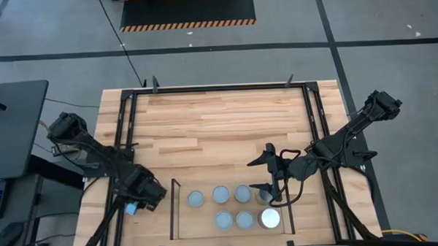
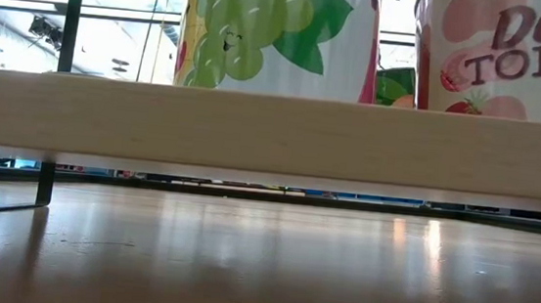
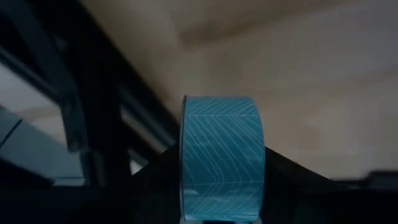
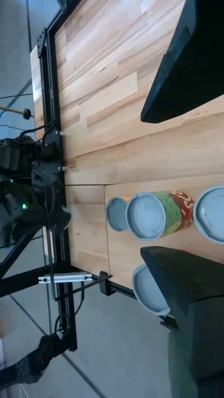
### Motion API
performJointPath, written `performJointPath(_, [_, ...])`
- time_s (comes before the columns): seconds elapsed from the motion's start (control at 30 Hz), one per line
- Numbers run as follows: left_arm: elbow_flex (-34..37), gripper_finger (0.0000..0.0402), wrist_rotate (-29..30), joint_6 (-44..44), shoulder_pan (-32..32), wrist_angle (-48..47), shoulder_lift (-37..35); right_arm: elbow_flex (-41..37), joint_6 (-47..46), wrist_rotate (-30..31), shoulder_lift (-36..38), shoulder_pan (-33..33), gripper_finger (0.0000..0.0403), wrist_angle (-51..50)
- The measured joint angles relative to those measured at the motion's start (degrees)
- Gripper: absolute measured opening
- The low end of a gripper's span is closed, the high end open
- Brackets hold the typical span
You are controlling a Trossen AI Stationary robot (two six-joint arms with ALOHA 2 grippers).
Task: Pick and place cans onto a shelf
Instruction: Put the canned salmon on the shelf
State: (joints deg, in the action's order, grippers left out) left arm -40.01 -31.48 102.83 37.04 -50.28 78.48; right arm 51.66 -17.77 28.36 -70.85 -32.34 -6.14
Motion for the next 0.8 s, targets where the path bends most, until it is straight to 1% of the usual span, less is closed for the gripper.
performJointPath(0.17, [0.0, 0.0141, 4.8, -0.3, -3.7, -0.6, 0.0, 0.0, 1.8, 0.0, 0.0, -0.5, 0.0348, -0.9])
performJointPath(0.33, [0.0, 0.015, 4.4, -3.1, -6.3, -2.1, 0.0, 0.0, 3.0, -2.1, 0.0, -0.8, 0.0348, -1.7])
performJointPath(0.43, [0.0, 0.0148, 4.4, -8.0, -8.0, -8.9, -0.2, 0.0, 3.4, -4.2, 0.0, -0.8, 0.0348, -1.7])
performJointPath(0.57, [-1.0, 0.0141, 6.7, -19.5, -9.8, -19.5, -0.2, 0.0, 3.9, -4.8, 0.0, -0.9, 0.0348, -1.8])
performJointPath(0.63, [-3.3, 0.0142, 8.5, -23.9, -10.0, -25.6, -0.2, 0.0, 3.9, -4.8, 0.0, -0.9, 0.0348, -1.8])
performJointPath(0.73, [-8.8, 0.015, 12.3, -28.5, -9.8, -35.1, -0.2, 0.0, 3.9, -4.7, 0.0, -0.9, 0.0348, -1.8])
performJointPath(0.8, [-13.4, 0.0151, 15.3, -30.1, -9.2, -38.4, -0.2, 0.0, 4.3, -4.6, 0.0, -0.9, 0.0348, -1.7])
